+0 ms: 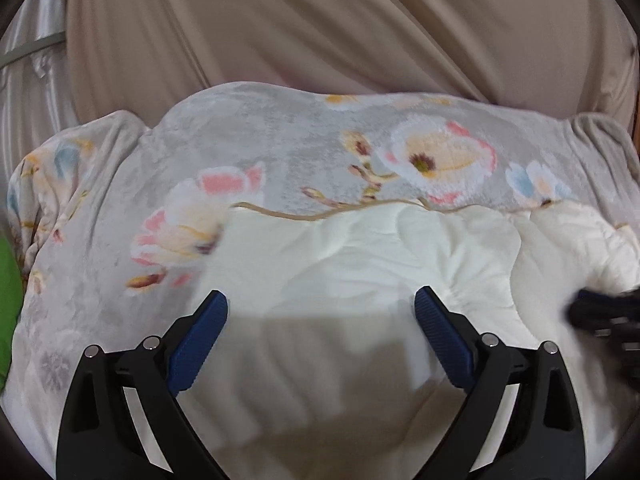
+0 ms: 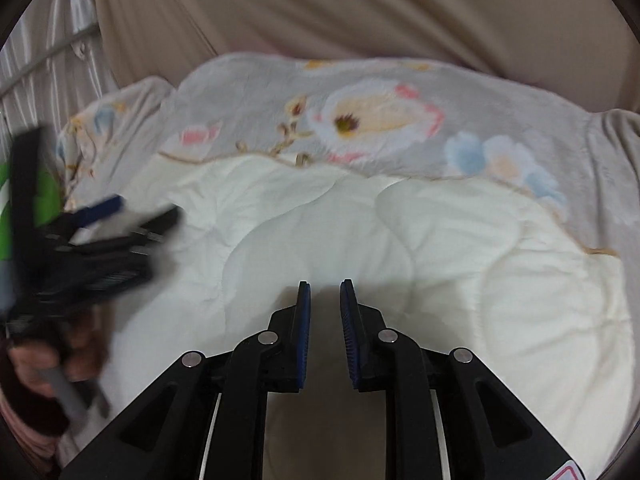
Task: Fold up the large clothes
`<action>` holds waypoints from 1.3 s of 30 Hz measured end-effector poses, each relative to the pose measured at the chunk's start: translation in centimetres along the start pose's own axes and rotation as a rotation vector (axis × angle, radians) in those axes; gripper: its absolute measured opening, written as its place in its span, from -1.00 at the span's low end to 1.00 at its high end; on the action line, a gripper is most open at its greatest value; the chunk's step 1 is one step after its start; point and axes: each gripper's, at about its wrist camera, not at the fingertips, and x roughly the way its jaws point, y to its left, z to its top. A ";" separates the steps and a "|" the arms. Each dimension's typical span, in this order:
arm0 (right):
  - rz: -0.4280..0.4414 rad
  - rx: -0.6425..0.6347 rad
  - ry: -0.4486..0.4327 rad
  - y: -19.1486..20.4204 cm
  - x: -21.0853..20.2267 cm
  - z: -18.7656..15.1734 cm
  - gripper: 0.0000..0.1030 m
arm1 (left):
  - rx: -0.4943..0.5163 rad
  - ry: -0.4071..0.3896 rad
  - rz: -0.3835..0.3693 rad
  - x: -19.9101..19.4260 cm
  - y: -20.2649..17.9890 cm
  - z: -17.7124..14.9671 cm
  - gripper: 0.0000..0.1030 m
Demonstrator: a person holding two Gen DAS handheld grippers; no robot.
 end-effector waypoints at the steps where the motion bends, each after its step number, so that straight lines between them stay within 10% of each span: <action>1: -0.009 -0.002 0.010 0.0 1.1 0.0 -0.66 | -0.025 0.003 -0.012 -0.6 1.1 0.0 0.80; 11: 0.014 0.019 -0.012 0.3 1.5 1.1 -0.66 | -0.205 0.150 -0.090 -0.4 9.4 -4.7 0.82; 22: -0.043 -0.017 -0.008 1.3 4.8 1.8 -0.67 | -0.271 0.218 -0.250 2.0 8.8 -6.3 0.90; 24: -0.054 -0.023 -0.014 1.4 4.8 1.8 -0.67 | -0.251 0.221 -0.301 1.8 8.0 -5.6 0.28; 30: -0.077 -0.033 -0.025 1.7 4.7 1.6 -0.67 | -0.204 0.165 -0.258 -1.0 5.8 -2.9 -0.52; 39: -0.040 0.001 -0.047 0.9 2.6 1.1 -0.64 | -0.161 -0.014 -0.278 -8.1 3.4 0.9 -0.69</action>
